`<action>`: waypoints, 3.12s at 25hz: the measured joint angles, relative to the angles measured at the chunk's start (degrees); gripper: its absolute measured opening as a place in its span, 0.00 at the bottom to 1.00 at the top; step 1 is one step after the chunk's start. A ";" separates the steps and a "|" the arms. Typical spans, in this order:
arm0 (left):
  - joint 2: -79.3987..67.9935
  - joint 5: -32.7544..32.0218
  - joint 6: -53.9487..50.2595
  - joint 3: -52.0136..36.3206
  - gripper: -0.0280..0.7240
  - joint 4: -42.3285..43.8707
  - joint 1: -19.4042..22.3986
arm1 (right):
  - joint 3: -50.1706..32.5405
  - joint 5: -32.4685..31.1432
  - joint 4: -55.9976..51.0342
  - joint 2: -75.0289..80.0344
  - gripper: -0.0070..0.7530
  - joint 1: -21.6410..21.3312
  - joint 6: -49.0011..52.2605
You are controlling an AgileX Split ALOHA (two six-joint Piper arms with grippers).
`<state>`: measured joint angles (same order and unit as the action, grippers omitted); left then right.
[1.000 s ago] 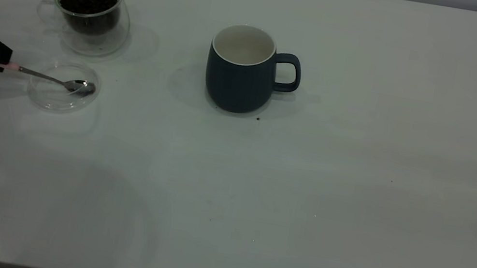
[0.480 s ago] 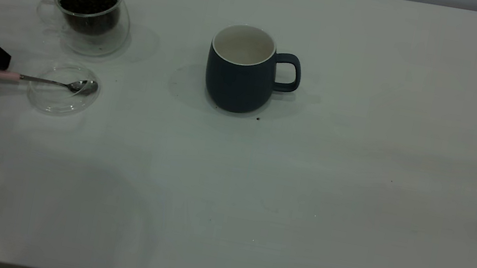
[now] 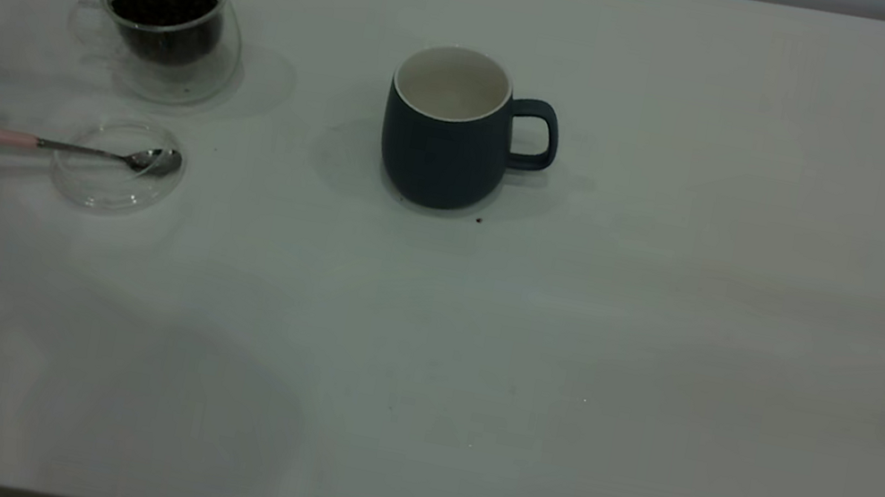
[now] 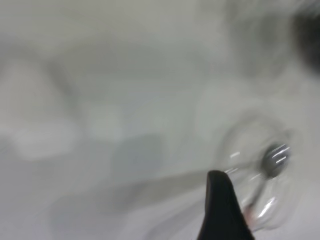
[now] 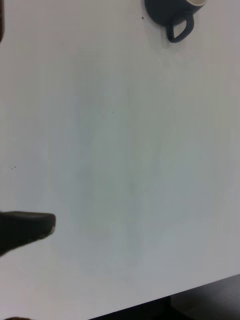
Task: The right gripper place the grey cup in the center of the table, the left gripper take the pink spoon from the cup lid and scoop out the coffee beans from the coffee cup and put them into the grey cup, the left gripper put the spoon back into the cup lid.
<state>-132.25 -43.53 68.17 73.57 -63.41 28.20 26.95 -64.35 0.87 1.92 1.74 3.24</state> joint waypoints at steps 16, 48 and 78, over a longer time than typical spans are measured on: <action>42.23 -16.83 -56.05 -0.05 0.70 56.42 -22.80 | 0.00 0.00 0.00 0.00 0.60 0.00 0.00; 112.33 -20.41 -61.26 -45.65 0.70 57.50 -30.49 | 0.00 0.00 0.00 0.00 0.60 0.00 0.00; 133.27 -22.74 -61.07 -45.28 0.70 57.13 -30.49 | 0.00 -0.05 0.00 0.00 0.60 0.00 0.00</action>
<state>1.02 -66.27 7.10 28.29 -6.28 -2.28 26.95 -64.40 0.87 1.92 1.74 3.24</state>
